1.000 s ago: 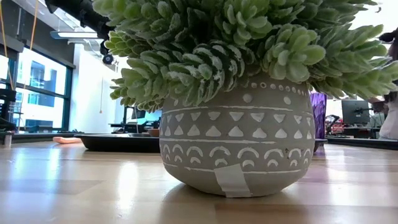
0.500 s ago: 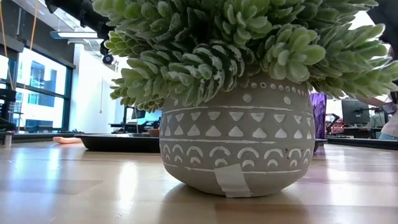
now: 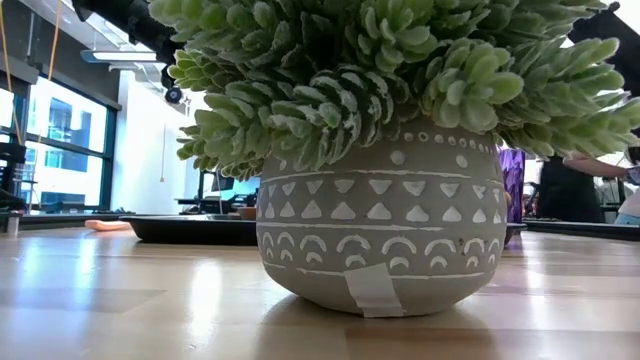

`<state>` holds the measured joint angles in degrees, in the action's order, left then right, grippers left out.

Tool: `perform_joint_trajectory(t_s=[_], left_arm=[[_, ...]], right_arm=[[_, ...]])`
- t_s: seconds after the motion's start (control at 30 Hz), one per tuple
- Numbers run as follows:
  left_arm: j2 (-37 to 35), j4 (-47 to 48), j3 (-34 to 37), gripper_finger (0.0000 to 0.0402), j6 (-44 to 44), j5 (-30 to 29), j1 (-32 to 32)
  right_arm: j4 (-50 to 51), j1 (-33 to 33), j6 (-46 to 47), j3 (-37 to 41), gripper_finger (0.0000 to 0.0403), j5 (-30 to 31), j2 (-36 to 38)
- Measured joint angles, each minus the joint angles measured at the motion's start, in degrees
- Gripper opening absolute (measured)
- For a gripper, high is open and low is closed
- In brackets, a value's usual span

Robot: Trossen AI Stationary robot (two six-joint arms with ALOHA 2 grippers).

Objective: Pick and place plate/cup/fork/spoon on tray
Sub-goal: Put the orange spoon on the black tray

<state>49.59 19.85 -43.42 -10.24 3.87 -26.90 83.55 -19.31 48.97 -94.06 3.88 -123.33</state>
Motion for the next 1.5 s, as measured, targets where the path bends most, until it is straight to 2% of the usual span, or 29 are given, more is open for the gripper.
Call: perform_joint_trajectory(t_s=[0.37,0.93,1.5], left_arm=[[0.0,0.0,0.0,0.0044,0.0,0.0,0.0],[0.0,0.6,0.0,0.0044,0.0,0.0,0.0],[0.0,1.8,0.0,0.0044,0.0,0.0,0.0]], right_arm=[[-0.5,-1.6,-1.4,0.0,0.0,0.1,-4.0],[-4.5,-2.1,-2.8,0.0,0.0002,0.1,-4.3],[-4.9,-2.1,-4.5,0.0,0.0061,0.5,-4.4]])
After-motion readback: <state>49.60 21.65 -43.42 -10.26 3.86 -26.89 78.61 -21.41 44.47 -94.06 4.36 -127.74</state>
